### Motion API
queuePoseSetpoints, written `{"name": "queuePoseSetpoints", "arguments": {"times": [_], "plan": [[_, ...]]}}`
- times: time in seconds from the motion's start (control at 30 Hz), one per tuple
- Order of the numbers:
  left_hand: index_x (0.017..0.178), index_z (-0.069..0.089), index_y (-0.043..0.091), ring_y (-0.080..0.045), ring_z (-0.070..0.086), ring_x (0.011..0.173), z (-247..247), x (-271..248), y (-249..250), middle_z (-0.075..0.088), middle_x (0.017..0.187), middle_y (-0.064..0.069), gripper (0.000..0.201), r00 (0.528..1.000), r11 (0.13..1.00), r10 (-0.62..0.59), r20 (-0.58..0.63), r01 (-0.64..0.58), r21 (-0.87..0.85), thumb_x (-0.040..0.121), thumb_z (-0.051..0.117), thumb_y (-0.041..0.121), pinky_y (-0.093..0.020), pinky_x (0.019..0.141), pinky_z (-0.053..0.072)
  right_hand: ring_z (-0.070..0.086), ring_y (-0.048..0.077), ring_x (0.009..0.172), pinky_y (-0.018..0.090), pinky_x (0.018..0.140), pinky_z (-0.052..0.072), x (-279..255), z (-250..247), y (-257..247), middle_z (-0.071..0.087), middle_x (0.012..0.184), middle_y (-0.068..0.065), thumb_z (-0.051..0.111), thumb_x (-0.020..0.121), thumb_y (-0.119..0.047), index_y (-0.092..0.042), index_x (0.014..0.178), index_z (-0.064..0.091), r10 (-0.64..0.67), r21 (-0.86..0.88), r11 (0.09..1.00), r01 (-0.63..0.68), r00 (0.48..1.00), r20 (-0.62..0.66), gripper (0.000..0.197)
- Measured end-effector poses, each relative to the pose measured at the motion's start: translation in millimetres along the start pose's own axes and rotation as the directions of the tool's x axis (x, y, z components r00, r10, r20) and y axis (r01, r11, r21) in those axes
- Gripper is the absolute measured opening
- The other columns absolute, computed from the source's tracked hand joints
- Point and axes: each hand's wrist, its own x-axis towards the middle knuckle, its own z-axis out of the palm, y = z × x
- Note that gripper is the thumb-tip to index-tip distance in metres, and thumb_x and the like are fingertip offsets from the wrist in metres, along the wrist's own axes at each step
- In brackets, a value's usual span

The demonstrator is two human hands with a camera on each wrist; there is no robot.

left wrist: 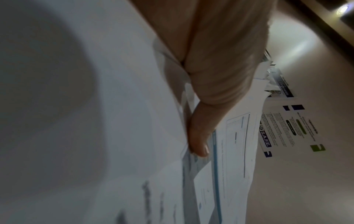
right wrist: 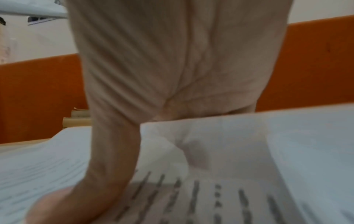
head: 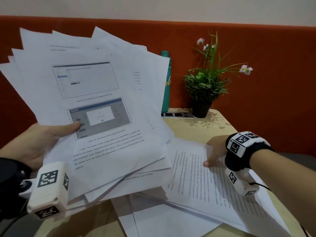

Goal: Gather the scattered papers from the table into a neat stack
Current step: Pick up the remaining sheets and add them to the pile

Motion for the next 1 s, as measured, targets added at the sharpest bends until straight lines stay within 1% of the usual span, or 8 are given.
{"name": "queuePoseSetpoints", "arguments": {"times": [0.13, 0.27, 0.43, 0.53, 0.6, 0.7, 0.83, 1.0], "plan": [[0.129, 0.061, 0.016, -0.038, 0.06, 0.12, 9.9, -9.6, 0.4, 0.063, 0.132, -0.017, 0.083, 1.0, 0.999, 0.006, 0.002, -0.006, -0.048, 0.056, 0.087, 0.047, -0.063, 0.102, 0.041, 0.064, 0.022, 0.099, 0.033, 0.087, 0.051, -0.4, -0.7, 1.7, 0.068, 0.101, -0.002, 0.077, 0.068, -0.047, -0.012, 0.102, 0.063, -0.008, 0.028, 1.0, 0.012, 0.993, -0.115, 0.051], [0.126, 0.063, 0.008, -0.042, 0.063, 0.114, 32.3, -31.0, 17.6, 0.066, 0.124, -0.022, 0.074, 0.997, 0.991, -0.06, 0.04, 0.065, -0.121, 0.057, 0.082, 0.027, -0.062, 0.089, 0.05, 0.053, 0.026, 0.122, 0.04, 0.103, 0.043, -1.2, -6.9, -1.8, 0.055, 0.135, 0.001, 0.078, 0.069, -0.041, -0.014, 0.136, 0.045, 0.003, -0.039, 0.999, -0.01, 0.987, -0.158, 0.079], [0.125, 0.064, 0.003, -0.042, 0.069, 0.1, 48.0, -45.0, 24.6, 0.067, 0.121, -0.025, 0.067, 0.985, 0.97, -0.084, 0.151, 0.116, -0.213, 0.061, 0.074, 0.018, -0.055, 0.074, 0.057, 0.053, 0.026, 0.12, 0.041, 0.099, 0.044, 0.1, -1.8, 0.7, 0.052, 0.134, 0.005, 0.073, 0.071, -0.05, -0.017, 0.136, 0.038, 0.044, -0.032, 0.998, -0.047, 0.995, -0.094, 0.081], [0.12, 0.066, 0.001, -0.038, 0.073, 0.088, 57.5, -51.8, 25.3, 0.07, 0.114, -0.026, 0.055, 0.99, 0.967, -0.02, 0.137, 0.054, -0.25, 0.066, 0.069, 0.012, -0.054, 0.069, 0.059, 0.061, 0.026, 0.099, 0.033, 0.086, 0.048, -0.2, 1.1, 2.3, 0.064, 0.111, 0.008, 0.065, 0.074, -0.059, -0.006, 0.108, 0.056, 0.018, -0.072, 0.997, -0.025, 0.995, -0.098, 0.064], [0.115, 0.067, -0.002, -0.036, 0.075, 0.079, 62.2, -56.5, 24.2, 0.072, 0.107, -0.025, 0.053, 0.994, 0.965, 0.006, 0.113, 0.024, -0.261, 0.063, 0.071, 0.01, -0.051, 0.065, 0.06, 0.057, 0.023, 0.083, 0.029, 0.074, 0.045, 0.3, 2.8, 5.0, 0.061, 0.093, 0.005, 0.065, 0.073, -0.06, -0.008, 0.089, 0.054, 0.023, -0.068, 0.997, -0.033, 0.991, -0.131, 0.056], [0.113, 0.067, -0.004, -0.035, 0.075, 0.076, 65.9, -61.4, 23.0, 0.073, 0.104, -0.025, 0.045, 0.997, 0.969, 0.022, 0.07, -0.004, -0.248, 0.069, 0.067, 0.007, -0.051, 0.065, 0.06, 0.055, 0.02, 0.093, 0.031, 0.086, 0.048, -6.7, 0.1, 13.1, 0.06, 0.108, 0.001, 0.075, 0.067, -0.052, -0.016, 0.109, 0.054, 0.063, 0.039, 0.998, -0.058, 0.989, -0.135, 0.06], [0.102, 0.067, -0.006, -0.031, 0.075, 0.063, 72.8, -67.4, 22.5, 0.077, 0.081, -0.021, 0.026, 1.0, 0.969, 0.019, 0.019, -0.014, -0.247, 0.078, 0.063, 0.002, -0.046, 0.055, 0.061, 0.057, 0.022, 0.116, 0.031, 0.094, 0.045, -16.5, 2.6, 21.8, 0.058, 0.132, 0.004, 0.074, 0.075, -0.044, -0.011, 0.131, 0.049, 0.124, 0.067, 0.991, -0.118, 0.987, -0.098, 0.07], [0.105, 0.068, -0.006, -0.033, 0.075, 0.067, 78.7, -67.2, 19.2, 0.076, 0.088, -0.023, 0.042, 1.0, 0.973, 0.009, 0.007, -0.007, -0.229, 0.065, 0.068, 0.005, -0.047, 0.06, 0.061, 0.053, 0.024, 0.122, 0.03, 0.095, 0.043, -36.4, -1.8, 20.4, 0.056, 0.135, 0.007, 0.065, 0.084, -0.044, -0.007, 0.132, 0.051, 0.139, 0.049, 0.99, -0.133, 0.975, -0.175, 0.062]]}}
